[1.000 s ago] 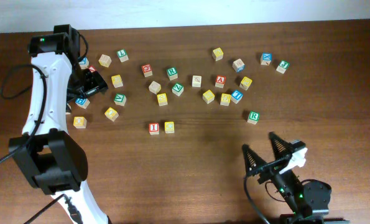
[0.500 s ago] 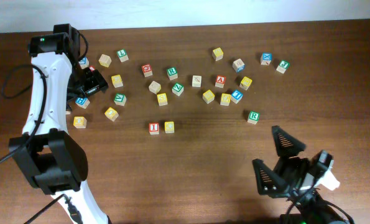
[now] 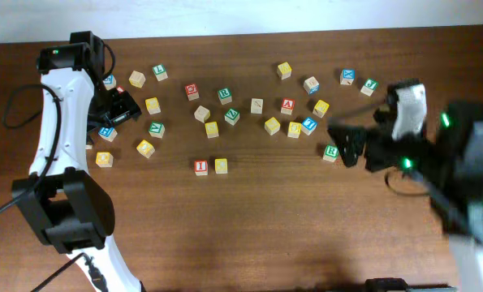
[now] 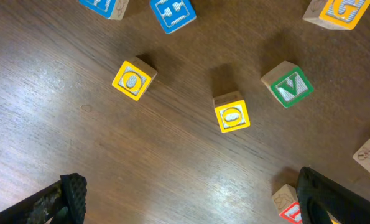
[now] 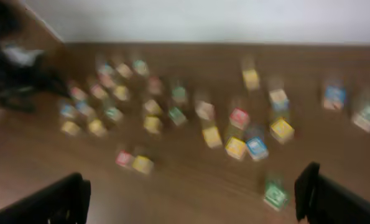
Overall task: Spell out ICRA
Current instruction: 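Reach the right gripper to the green R block on the right, then close the right gripper on the green R block and lift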
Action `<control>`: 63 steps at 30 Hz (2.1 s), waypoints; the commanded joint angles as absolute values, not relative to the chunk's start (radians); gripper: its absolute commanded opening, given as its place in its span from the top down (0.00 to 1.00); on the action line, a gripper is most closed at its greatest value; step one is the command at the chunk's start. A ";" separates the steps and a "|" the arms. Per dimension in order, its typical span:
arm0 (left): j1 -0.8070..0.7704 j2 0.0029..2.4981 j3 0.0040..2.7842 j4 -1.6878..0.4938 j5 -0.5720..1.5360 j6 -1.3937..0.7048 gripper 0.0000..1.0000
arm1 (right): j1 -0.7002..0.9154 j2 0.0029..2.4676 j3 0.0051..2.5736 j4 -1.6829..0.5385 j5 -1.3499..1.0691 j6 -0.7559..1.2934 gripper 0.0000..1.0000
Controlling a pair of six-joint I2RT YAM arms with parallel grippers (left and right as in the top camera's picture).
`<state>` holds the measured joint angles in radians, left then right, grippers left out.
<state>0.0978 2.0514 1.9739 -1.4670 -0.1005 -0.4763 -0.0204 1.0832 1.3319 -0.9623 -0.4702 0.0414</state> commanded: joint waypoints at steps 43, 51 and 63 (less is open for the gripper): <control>0.101 2.044 1.979 -1.467 -0.095 -0.478 0.01 | 0.059 2.099 1.541 -1.096 -0.092 0.446 0.12; 0.101 2.044 1.979 -1.467 -0.094 -0.478 0.01 | 0.059 2.101 1.541 -1.061 -0.091 0.445 0.32; 0.101 2.044 1.979 -1.467 -0.094 -0.478 0.01 | 0.059 2.101 1.484 -1.028 -0.068 0.446 0.38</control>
